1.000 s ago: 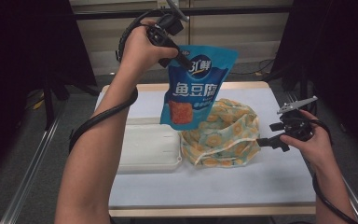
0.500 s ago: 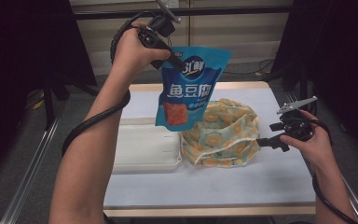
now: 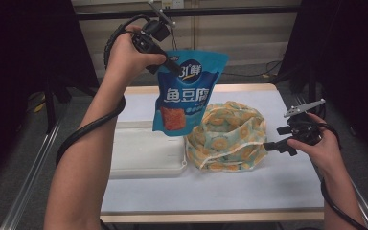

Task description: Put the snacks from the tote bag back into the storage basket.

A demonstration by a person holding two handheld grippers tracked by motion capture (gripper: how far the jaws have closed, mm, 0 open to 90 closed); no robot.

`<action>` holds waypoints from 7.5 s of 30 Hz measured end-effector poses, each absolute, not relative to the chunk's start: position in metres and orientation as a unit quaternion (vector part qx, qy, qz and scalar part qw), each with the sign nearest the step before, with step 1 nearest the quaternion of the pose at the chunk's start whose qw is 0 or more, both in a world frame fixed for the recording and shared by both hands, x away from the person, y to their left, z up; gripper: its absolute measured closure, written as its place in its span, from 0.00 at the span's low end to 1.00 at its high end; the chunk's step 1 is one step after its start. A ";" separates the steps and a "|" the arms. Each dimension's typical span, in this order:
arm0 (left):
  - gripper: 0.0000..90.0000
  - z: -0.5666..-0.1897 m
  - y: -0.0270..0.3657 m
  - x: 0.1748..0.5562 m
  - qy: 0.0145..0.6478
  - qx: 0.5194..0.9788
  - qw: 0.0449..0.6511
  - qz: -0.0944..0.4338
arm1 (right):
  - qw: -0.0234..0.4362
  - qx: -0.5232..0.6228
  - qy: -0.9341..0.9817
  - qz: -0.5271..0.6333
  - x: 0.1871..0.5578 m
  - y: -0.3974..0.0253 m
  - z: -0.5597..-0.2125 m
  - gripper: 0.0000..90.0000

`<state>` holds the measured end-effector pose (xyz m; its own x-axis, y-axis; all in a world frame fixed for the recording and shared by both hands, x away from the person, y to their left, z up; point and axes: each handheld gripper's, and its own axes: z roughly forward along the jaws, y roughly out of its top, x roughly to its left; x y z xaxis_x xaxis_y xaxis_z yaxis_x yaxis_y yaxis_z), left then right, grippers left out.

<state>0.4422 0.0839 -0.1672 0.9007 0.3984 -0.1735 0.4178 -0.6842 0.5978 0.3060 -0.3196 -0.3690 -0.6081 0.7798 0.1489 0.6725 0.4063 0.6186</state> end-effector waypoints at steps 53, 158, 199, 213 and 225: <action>1.00 -0.190 0.136 0.423 0.225 0.918 0.326 -0.020 | 0.078 0.431 0.836 0.330 0.305 -0.317 -0.368 0.10; 1.00 -0.253 0.144 0.413 0.216 0.923 0.314 -0.052 | 0.079 0.427 0.835 0.337 0.304 -0.315 -0.367 0.10; 1.00 -0.267 0.158 0.408 0.227 0.915 0.329 -0.057 | 0.080 0.423 0.837 0.337 0.304 -0.314 -0.366 0.10; 0.99 -0.272 0.173 0.406 0.225 0.915 0.329 -0.059 | 0.078 0.422 0.839 0.335 0.304 -0.312 -0.366 0.10; 0.98 -0.277 0.179 0.402 0.242 0.906 0.340 -0.067 | 0.081 0.419 0.841 0.333 0.304 -0.311 -0.367 0.10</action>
<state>0.4018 0.1794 -0.2768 0.8743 0.3919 -0.2864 0.4835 -0.6515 0.5846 0.3041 -0.3109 -0.3667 -0.6350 0.7590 0.1438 0.6514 0.4261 0.6279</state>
